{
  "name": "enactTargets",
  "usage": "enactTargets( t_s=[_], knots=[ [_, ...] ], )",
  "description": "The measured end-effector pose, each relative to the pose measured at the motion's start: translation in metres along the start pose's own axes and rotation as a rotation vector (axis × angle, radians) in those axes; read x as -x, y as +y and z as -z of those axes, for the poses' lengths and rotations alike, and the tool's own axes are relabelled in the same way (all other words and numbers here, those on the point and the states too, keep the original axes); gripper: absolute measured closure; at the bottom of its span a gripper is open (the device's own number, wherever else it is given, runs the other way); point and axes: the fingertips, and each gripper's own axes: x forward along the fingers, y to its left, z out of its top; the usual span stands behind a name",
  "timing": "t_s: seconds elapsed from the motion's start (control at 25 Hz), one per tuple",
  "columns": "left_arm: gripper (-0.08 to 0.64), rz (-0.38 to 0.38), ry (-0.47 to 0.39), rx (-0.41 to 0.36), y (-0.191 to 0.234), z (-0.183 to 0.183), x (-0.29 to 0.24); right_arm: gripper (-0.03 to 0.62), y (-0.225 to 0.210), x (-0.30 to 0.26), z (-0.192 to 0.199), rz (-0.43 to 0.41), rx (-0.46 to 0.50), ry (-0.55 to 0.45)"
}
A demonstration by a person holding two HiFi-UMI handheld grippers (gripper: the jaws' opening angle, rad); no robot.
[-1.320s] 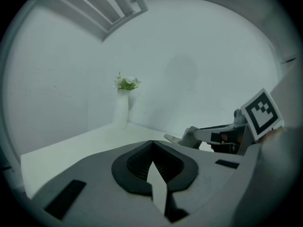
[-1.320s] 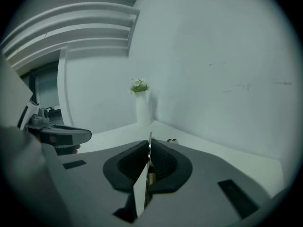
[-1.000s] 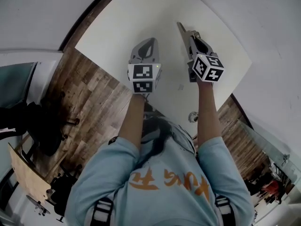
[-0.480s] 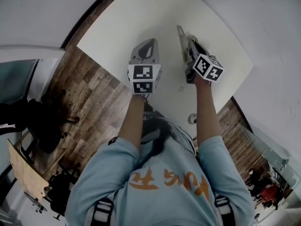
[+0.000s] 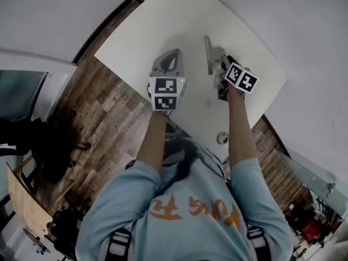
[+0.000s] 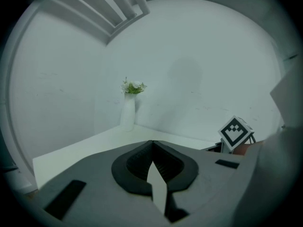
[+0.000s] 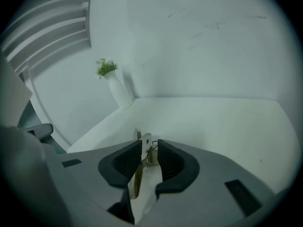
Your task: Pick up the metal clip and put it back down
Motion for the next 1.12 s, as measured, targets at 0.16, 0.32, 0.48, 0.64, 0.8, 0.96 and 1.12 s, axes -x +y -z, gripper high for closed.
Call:
enactTargets(
  t_s=[0.16, 0.32, 0.48, 0.64, 0.8, 0.96, 1.12],
  knots=[
    [0.543, 0.023, -0.052, -0.011, -0.012, -0.023, 0.005, 0.484, 0.008, 0.046, -0.034, -0.016, 0.012, -0.137],
    [0.543, 0.076, -0.085, -0.019, -0.044, -0.039, 0.016, 0.581, 0.024, 0.109, -0.066, 0.017, 0.222, -0.282],
    [0.543, 0.111, -0.085, -0.045, -0.073, -0.039, 0.029, 0.581, 0.046, 0.167, -0.081, 0.016, 0.375, -0.388],
    [0.543, 0.141, -0.112, -0.079, -0.103, -0.045, 0.051, 0.580, 0.044, 0.217, -0.074, 0.001, 0.331, -0.445],
    [0.543, 0.167, -0.166, -0.115, -0.130, -0.059, 0.075, 0.581, 0.026, 0.262, -0.068, 0.048, 0.317, -0.498],
    [0.543, 0.201, -0.209, -0.138, -0.157, -0.069, 0.090, 0.581, 0.007, 0.295, -0.064, 0.111, 0.342, -0.518],
    [0.543, 0.238, -0.239, -0.146, -0.187, -0.080, 0.096, 0.580, -0.010, 0.318, -0.064, 0.142, 0.366, -0.517]
  ],
)
